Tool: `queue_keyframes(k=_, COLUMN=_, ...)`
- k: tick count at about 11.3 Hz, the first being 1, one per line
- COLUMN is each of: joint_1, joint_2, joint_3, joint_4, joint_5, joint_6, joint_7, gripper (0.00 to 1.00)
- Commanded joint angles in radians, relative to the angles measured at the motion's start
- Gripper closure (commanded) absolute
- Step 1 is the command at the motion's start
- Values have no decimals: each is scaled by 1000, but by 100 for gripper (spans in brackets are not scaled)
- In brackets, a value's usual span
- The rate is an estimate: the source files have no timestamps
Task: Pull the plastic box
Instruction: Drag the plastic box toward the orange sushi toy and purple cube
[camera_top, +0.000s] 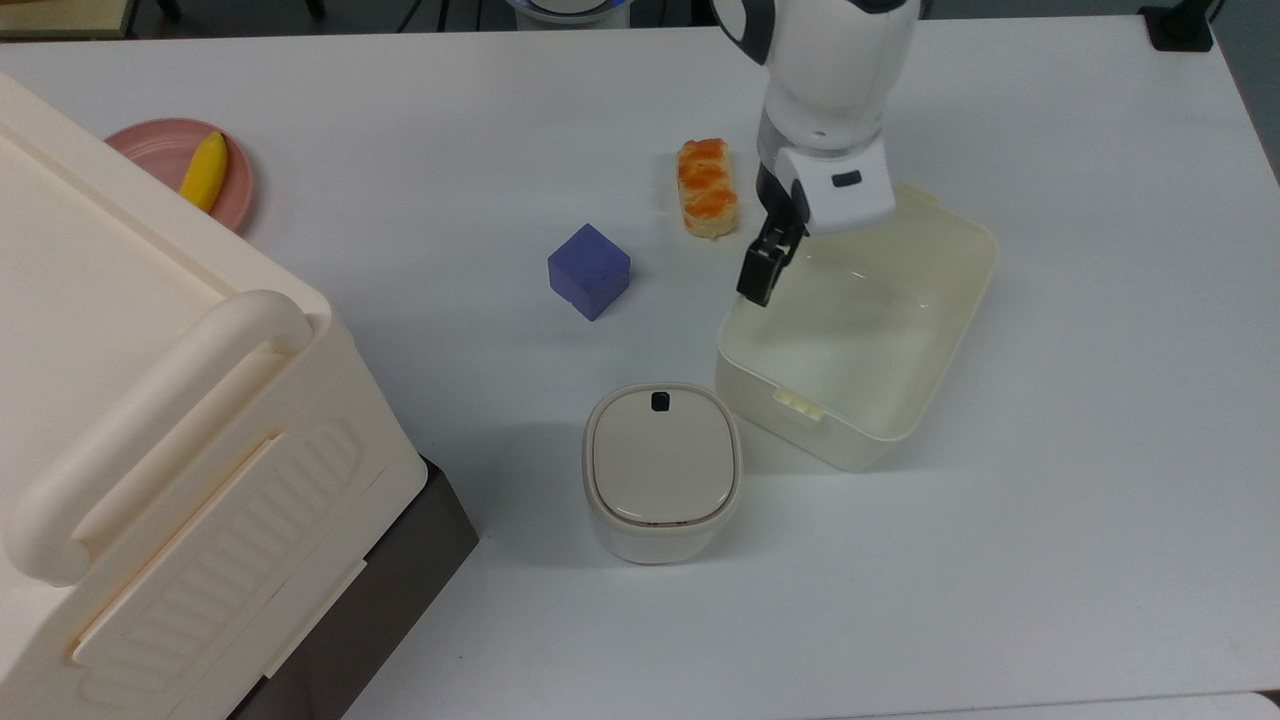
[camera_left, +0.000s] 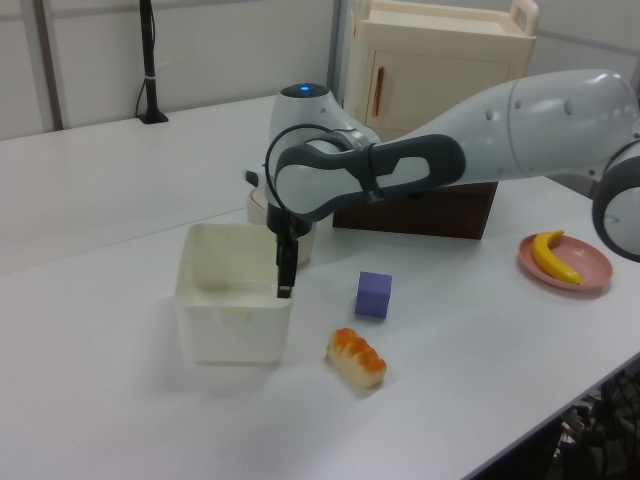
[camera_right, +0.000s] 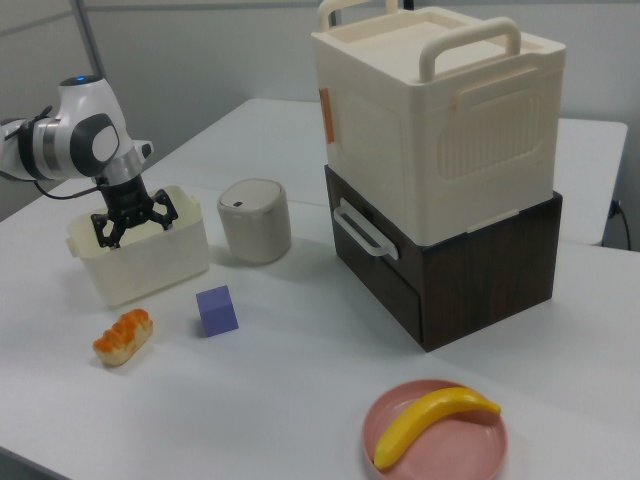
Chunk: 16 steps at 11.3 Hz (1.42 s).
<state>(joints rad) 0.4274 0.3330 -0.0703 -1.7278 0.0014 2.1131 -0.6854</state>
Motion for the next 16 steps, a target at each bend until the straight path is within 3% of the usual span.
queue_keyframes(k=1, joint_1=25, joint_2=-88, joint_3=-57, joint_4=-91, joint_5=-18, joint_6=-37, joint_7=-48, gripper=0)
queue_keyframes(k=4, joint_1=25, joint_2=-103, joint_3=-77, joint_4=-124, joint_5=-27, joint_6=-41, joint_7=-66, gripper=0)
queue_keyframes(k=9, joint_1=27, joint_2=-114, joint_3=-75, joint_4=-87, joint_5=-27, joint_6=-70, joint_7=-18, gripper=0)
queue_keyframes(k=14, joint_1=30, joint_2=-118, joint_3=-54, joint_4=54, joint_5=51, joint_6=-59, joint_7=353, gripper=0)
queue_keyframes(k=16, joint_1=14, joint_2=-163, joint_3=-68, joint_4=57, joint_5=45, joint_6=-94, joint_7=569, gripper=0)
